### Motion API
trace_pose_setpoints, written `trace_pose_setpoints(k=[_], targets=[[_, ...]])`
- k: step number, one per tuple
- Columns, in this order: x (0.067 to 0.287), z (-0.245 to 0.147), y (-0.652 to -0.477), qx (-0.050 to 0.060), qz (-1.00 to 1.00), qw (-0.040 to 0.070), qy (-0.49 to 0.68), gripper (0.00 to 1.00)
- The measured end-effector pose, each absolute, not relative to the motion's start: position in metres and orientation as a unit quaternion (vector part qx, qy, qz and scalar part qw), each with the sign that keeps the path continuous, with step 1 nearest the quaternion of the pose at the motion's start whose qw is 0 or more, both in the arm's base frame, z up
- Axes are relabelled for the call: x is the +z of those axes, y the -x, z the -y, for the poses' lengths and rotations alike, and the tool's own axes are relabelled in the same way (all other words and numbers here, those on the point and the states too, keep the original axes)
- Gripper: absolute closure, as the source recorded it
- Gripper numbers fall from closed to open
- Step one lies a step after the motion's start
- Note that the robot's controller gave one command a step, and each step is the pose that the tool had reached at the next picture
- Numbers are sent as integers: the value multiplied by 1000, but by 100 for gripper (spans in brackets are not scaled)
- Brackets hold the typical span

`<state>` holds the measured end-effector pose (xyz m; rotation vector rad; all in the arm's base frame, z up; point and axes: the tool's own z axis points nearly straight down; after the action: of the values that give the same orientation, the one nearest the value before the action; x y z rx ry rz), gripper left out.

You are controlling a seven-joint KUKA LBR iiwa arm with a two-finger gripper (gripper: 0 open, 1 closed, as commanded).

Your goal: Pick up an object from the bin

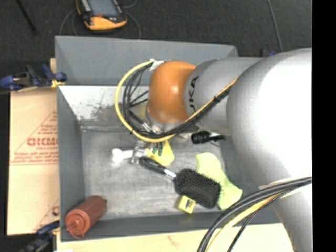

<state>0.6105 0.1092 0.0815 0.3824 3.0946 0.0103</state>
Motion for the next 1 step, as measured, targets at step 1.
trace_pose_setpoints(k=[1], targets=[[124,-109,-610,0,-993,0,-117,100]])
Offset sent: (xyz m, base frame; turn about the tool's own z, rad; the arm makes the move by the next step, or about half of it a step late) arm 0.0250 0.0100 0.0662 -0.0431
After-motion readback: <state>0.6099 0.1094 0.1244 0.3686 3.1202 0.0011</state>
